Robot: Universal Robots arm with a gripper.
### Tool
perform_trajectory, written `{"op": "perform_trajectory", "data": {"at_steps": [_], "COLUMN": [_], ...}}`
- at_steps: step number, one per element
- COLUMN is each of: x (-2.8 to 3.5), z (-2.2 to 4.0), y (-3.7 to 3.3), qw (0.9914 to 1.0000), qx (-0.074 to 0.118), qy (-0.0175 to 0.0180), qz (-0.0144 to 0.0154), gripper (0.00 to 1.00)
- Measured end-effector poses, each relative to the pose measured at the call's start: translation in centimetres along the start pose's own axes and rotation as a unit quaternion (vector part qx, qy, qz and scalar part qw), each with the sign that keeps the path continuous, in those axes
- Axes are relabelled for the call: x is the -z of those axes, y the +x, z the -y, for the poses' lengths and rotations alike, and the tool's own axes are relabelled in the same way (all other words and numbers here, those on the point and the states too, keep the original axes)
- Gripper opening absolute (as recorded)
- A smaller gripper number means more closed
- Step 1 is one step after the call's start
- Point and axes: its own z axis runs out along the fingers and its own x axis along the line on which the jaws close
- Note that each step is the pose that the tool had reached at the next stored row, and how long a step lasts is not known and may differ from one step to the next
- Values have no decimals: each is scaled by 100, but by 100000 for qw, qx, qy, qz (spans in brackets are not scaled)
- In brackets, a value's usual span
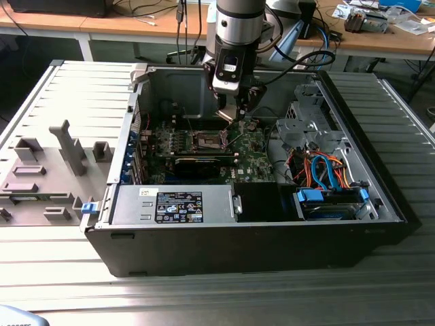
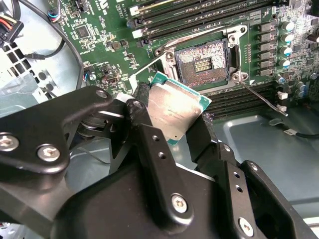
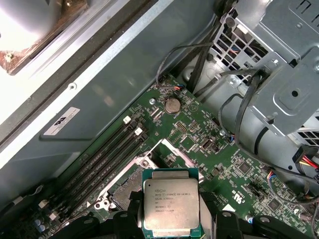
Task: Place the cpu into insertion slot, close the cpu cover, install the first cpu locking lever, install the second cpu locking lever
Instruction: 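Place the cpu into insertion slot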
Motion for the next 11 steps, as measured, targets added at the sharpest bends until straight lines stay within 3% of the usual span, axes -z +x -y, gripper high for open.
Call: {"op": "perform_trajectory", "data": {"at_steps": [11], "x": [0], "z": [0], "y": [0], "qw": [99999], "qx": [-497], "qy": [-6], "qz": [43], "gripper": [54]}}
